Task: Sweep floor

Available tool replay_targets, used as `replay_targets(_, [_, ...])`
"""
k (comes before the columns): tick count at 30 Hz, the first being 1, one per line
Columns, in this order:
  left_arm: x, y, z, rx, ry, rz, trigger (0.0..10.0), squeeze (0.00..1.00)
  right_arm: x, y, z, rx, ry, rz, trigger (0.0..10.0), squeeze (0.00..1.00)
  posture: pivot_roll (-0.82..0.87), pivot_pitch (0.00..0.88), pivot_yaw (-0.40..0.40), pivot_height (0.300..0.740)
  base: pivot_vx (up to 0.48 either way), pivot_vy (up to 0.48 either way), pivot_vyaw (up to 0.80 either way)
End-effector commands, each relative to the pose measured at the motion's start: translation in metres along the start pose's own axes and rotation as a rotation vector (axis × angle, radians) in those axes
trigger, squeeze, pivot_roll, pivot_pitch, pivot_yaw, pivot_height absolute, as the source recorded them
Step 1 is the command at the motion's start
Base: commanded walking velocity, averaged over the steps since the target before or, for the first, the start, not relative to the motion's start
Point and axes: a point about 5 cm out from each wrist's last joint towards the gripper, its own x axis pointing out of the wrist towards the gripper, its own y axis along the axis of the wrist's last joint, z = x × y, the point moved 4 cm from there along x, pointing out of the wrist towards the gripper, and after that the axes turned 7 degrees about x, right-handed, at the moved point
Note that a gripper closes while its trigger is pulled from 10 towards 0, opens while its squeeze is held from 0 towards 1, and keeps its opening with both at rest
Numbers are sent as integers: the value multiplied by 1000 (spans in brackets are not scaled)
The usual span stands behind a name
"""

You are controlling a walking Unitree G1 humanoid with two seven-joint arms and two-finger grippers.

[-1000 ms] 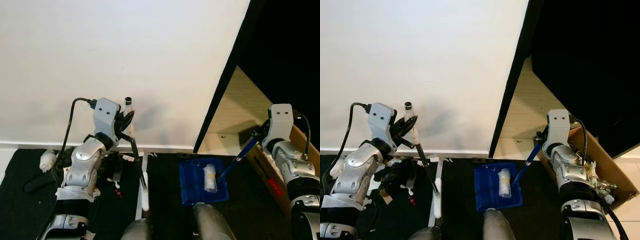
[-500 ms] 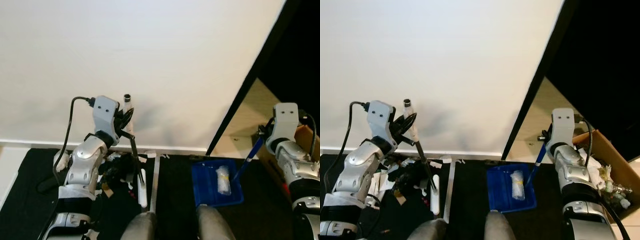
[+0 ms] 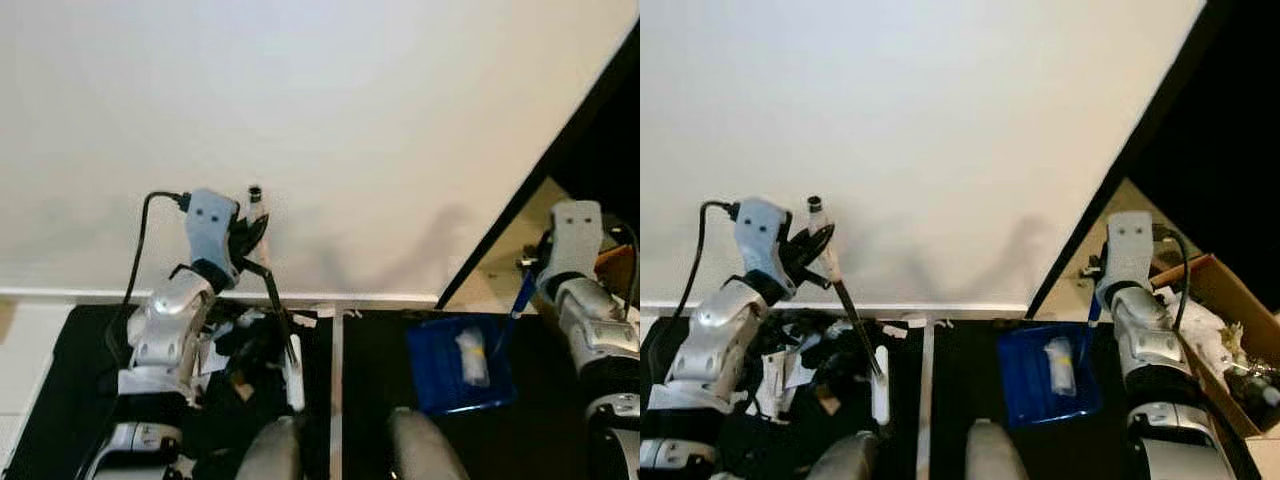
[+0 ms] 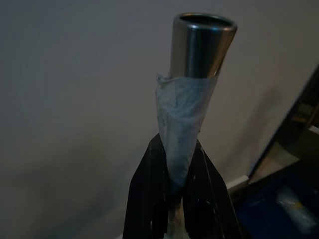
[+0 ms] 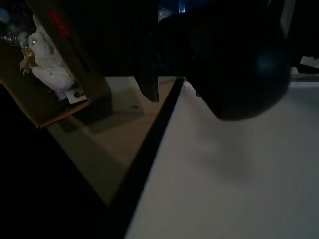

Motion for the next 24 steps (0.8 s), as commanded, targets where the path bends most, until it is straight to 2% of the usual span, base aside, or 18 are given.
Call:
replay_targets(1, [1,2,-1,9,-11,-1,10000,0,-2,-24,-14,84,56,-80,10000,0,45,45,25,740,0,300,0])
replay_targets(24, [1,3,-3,7,-9,-8,10000,0,-3,-26,-16,94,50,-84,10000,0,56,59,35,740,0,319,0])
